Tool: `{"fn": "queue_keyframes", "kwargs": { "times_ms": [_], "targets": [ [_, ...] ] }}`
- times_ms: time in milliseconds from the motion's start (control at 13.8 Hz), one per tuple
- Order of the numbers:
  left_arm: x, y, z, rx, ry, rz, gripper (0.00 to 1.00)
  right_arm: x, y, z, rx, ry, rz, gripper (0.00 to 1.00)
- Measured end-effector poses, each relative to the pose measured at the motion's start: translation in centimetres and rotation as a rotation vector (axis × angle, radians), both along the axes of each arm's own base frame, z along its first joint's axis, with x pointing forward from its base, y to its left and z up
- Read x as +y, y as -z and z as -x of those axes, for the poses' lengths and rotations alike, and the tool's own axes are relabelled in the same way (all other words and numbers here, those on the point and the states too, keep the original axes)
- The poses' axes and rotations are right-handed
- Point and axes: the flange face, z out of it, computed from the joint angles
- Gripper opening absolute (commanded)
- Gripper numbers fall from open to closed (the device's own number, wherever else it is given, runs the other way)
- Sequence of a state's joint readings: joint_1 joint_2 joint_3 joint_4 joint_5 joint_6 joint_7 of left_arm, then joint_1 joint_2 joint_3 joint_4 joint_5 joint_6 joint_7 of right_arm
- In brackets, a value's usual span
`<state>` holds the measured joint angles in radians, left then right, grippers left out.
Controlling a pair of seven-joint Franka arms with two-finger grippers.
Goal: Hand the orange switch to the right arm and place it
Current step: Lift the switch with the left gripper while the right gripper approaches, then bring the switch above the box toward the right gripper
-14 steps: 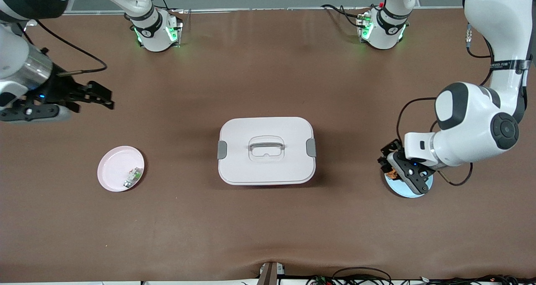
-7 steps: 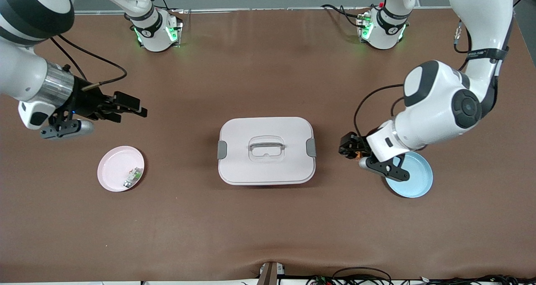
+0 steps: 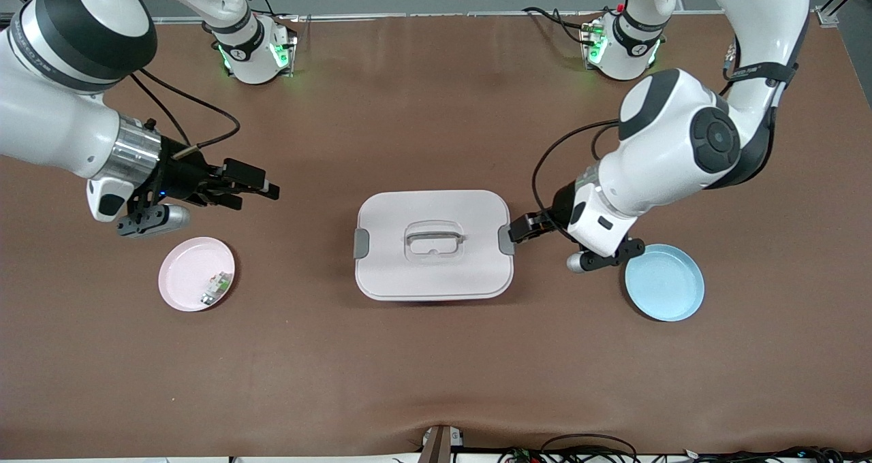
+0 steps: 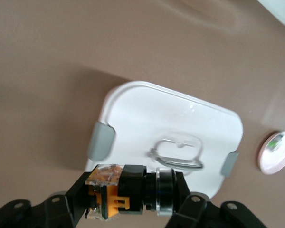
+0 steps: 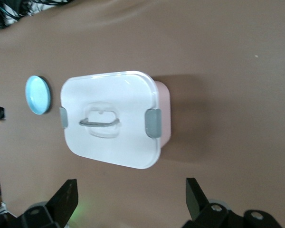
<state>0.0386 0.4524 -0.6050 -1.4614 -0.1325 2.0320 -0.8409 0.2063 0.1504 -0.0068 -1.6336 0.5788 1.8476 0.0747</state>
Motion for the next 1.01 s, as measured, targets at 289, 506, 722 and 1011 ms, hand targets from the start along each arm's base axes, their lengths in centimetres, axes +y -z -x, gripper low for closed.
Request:
{"fn": "queue_keyframes", "kwargs": {
  "times_ms": [289, 506, 722, 1011],
  "targets": [
    [-3.0, 0.0, 1.1, 0.148, -0.230, 0.045, 0.00, 3.1, -0.3, -0.1, -0.052, 0.044, -0.109, 1.00],
    [-5.8, -0.3, 2.0, 0.242, -0.386, 0.060, 0.00, 5.4, 0.8, -0.1, -0.088, 0.109, -0.212, 1.00],
    [-8.1, -0.9, 3.2, 0.302, -0.483, 0.060, 0.00, 6.4, 2.3, 0.0, -0.134, 0.151, -0.302, 1.00],
    [-8.7, -1.2, 3.2, 0.358, -0.595, 0.063, 0.00, 7.7, 4.4, 0.6, -0.165, 0.229, -0.427, 1.00]
  ]
}}
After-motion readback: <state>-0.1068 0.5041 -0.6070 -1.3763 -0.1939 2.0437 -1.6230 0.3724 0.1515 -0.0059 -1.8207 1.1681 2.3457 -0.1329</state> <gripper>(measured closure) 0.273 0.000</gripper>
